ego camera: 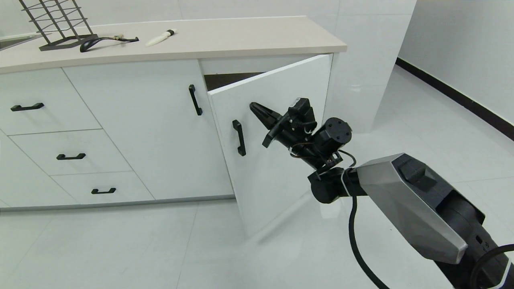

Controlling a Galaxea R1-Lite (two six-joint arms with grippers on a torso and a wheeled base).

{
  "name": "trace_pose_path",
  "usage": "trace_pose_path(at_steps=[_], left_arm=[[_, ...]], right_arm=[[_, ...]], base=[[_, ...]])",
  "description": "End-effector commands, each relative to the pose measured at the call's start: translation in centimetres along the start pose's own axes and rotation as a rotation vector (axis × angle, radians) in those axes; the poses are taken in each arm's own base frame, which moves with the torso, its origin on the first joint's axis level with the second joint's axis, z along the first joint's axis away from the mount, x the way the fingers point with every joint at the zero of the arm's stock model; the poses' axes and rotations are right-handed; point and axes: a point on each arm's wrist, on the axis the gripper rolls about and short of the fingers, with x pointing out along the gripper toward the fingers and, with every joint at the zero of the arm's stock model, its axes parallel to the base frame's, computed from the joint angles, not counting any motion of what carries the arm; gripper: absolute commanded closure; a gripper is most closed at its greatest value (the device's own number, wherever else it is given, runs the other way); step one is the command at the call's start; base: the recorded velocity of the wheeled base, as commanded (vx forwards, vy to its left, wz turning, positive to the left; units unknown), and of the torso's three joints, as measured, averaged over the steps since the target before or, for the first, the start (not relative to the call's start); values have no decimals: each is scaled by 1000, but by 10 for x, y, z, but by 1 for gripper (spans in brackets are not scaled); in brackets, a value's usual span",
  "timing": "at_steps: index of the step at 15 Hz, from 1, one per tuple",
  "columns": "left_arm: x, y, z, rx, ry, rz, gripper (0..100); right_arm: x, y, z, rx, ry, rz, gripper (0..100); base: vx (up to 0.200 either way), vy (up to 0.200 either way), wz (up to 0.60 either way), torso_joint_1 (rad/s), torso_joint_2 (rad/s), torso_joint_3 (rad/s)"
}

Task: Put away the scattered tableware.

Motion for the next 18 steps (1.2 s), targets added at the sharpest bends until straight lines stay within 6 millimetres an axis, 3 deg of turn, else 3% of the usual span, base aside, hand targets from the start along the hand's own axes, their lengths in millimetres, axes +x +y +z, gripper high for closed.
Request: trace_pose_path(at_steps=[1, 3, 6, 7, 8, 11, 13, 14, 16, 18], left_arm=[[0, 0, 0, 0, 0, 0, 0], [0, 0, 0, 0, 2, 0, 0], [0, 0, 0, 0, 0, 0, 0], [0, 0, 0, 0, 2, 0, 0], [0, 0, 0, 3, 2, 0, 0], [0, 0, 0, 4, 0, 0, 0], [0, 0, 0, 7, 0, 0, 0], [0, 0, 0, 20, 0, -1, 0], [0, 0, 0, 20, 0, -1, 0], [0, 0, 0, 1, 0, 0, 0]], right_arm=[[-1, -11, 11, -21, -15, -15, 100], [-9, -22, 32, -25, 9, -28, 100], [-87, -1, 74, 107, 285, -22, 100], [-111, 11, 98, 124, 322, -19, 100], [-138, 19, 136, 127, 351, -29, 100], [-204, 20, 244, -18, 301, -126, 100], [-260, 41, 288, -131, 321, -166, 100], [-275, 50, 301, -184, 318, -183, 100], [-319, 95, 338, -337, 305, -287, 100], [-354, 143, 341, -277, 399, -342, 100]], base=[[0, 0, 0, 0, 0, 0], [0, 0, 0, 0, 0, 0], [0, 0, 0, 0, 0, 0], [0, 0, 0, 0, 0, 0], [0, 0, 0, 0, 0, 0], [0, 0, 0, 0, 0, 0], [0, 0, 0, 0, 0, 0], [0, 0, 0, 0, 0, 0], [0, 0, 0, 0, 0, 0], [0, 0, 0, 0, 0, 0]])
